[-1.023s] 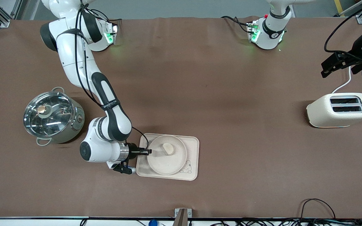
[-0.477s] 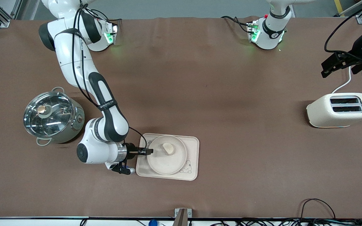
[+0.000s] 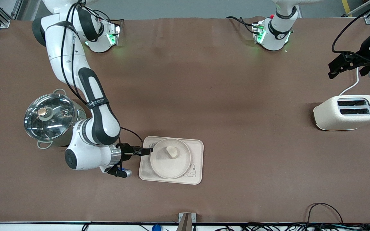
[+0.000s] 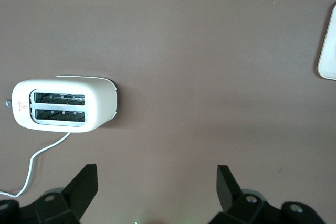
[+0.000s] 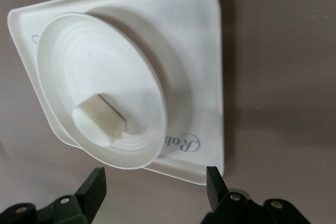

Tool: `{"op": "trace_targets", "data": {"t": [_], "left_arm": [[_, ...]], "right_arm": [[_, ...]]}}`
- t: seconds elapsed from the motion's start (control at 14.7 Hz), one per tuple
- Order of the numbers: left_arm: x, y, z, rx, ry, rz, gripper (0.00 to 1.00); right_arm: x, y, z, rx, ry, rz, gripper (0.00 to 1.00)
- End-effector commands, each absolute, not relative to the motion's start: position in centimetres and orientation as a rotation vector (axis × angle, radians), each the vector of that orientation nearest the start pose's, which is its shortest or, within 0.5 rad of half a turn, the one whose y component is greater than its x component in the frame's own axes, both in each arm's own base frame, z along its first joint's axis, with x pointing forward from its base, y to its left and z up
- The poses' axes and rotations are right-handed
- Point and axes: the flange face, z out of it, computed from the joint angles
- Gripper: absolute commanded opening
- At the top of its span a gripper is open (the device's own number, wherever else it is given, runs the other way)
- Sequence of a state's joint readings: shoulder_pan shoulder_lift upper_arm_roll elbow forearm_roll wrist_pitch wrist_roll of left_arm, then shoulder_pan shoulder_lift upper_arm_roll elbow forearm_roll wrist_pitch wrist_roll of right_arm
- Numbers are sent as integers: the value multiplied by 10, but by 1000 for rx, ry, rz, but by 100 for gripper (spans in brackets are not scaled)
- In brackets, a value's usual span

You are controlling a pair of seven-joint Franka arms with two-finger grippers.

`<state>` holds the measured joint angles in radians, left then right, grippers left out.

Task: Place bun in plate and plate on tray
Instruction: 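Withdraw the right gripper from the plate toward the steel pot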

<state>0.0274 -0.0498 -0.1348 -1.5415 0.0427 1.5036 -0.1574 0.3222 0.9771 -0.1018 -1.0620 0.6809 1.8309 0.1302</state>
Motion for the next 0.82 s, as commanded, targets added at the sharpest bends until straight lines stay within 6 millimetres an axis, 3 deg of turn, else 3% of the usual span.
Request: {"op": "trace_targets", "data": {"t": [0.0,0.2,0.55,0.75], "left_arm": [[524,-52,666,-3097,-62,-24,100],[525,-53,670,-3100,-62,-38,100],[528,-58,670,-3101,-29,-40,100],[528,-58,670,-3101,-27,-40,100]], "right_arm": [[709,222,264,-2692,147,396,100],[704,208,313,-2762,82,395,100],[691,139,439,-2891,31,282,100],[671,92,512,-2936,53,229,100]]}}
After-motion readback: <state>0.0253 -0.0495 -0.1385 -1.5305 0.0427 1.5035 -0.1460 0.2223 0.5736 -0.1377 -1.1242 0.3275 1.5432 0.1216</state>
